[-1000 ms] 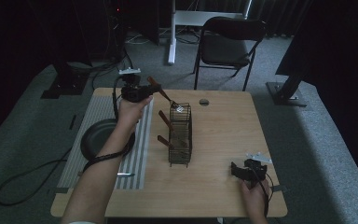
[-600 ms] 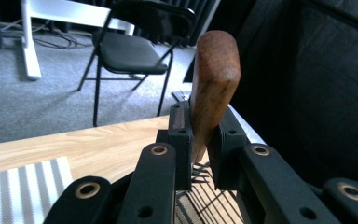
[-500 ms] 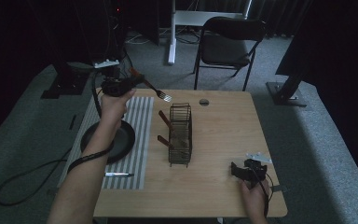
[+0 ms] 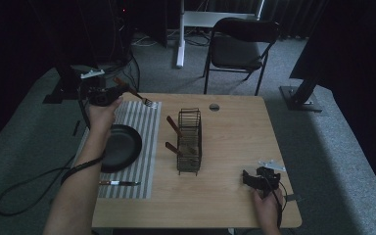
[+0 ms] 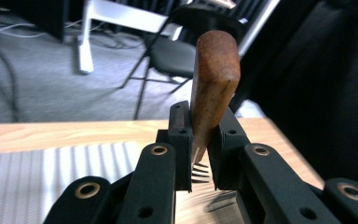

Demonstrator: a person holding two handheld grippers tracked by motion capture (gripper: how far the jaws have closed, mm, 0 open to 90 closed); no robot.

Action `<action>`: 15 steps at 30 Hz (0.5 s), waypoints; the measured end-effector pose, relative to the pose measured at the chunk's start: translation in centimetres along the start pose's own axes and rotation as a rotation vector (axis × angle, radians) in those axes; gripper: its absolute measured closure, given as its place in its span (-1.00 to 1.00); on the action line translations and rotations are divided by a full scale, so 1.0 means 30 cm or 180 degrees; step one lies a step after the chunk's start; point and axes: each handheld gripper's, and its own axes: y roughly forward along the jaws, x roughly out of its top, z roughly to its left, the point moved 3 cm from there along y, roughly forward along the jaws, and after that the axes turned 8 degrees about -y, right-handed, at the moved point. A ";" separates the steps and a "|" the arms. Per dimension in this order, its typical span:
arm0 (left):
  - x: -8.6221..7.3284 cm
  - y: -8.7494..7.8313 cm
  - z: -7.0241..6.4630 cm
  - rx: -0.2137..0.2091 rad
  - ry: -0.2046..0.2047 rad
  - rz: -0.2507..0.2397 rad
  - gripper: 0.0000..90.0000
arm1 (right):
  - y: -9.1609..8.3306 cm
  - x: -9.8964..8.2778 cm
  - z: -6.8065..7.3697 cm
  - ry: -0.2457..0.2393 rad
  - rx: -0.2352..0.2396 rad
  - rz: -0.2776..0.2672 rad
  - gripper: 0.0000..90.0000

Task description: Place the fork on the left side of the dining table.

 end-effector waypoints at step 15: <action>-0.141 0.109 0.226 0.0333 -0.0448 0.0024 0.79 | 0.000 0.000 0.001 0.0002 -0.0004 -0.0001 -0.71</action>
